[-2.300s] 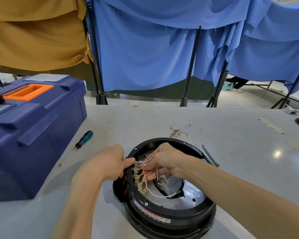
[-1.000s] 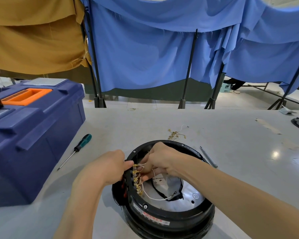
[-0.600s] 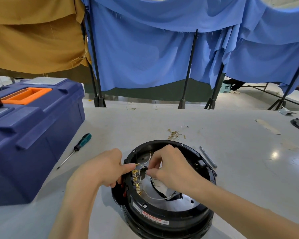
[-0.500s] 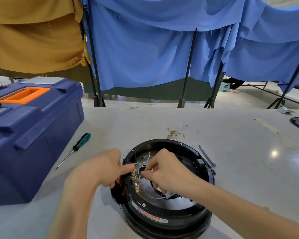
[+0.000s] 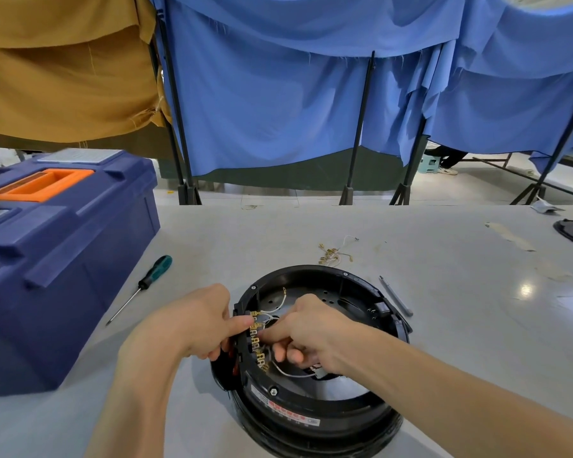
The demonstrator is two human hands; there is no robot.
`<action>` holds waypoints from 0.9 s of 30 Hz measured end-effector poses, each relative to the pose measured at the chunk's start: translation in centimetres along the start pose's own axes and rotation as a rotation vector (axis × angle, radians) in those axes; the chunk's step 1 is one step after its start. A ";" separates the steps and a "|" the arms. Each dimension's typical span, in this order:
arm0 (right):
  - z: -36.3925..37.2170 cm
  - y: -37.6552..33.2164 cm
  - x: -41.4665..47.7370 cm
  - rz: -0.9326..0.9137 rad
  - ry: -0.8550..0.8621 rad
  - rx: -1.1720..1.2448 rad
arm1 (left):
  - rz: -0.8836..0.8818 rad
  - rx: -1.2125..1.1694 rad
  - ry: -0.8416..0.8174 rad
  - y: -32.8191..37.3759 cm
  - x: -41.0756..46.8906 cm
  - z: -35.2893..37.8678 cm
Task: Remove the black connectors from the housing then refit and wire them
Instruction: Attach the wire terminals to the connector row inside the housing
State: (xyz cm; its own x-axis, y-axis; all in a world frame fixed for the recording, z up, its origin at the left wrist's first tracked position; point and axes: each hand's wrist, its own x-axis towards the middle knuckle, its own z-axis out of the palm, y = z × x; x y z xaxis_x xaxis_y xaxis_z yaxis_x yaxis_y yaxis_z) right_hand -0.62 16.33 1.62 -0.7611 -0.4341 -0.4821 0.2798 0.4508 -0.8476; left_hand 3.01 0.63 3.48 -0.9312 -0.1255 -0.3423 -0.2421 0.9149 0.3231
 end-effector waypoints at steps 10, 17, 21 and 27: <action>1.1 1.1 0.5 0.030 0.095 0.237 | -0.027 -0.015 -0.018 0.0 0.2 0.1; 1.9 1.4 0.9 0.046 0.178 0.316 | -0.015 0.013 -0.002 -0.2 0.3 0.1; 2.0 1.5 1.0 0.042 0.231 0.337 | -0.014 0.027 0.002 -0.3 0.4 0.1; 1.8 1.6 1.2 0.064 0.218 0.345 | -0.012 0.050 0.008 -0.4 0.5 0.1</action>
State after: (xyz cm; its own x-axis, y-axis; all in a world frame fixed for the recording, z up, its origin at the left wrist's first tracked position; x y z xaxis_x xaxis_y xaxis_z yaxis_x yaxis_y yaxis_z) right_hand -0.01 15.12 -0.70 -0.8315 -0.2221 -0.5091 0.4819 0.1675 -0.8601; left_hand 2.64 0.25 3.04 -0.9304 -0.1393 -0.3390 -0.2395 0.9313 0.2745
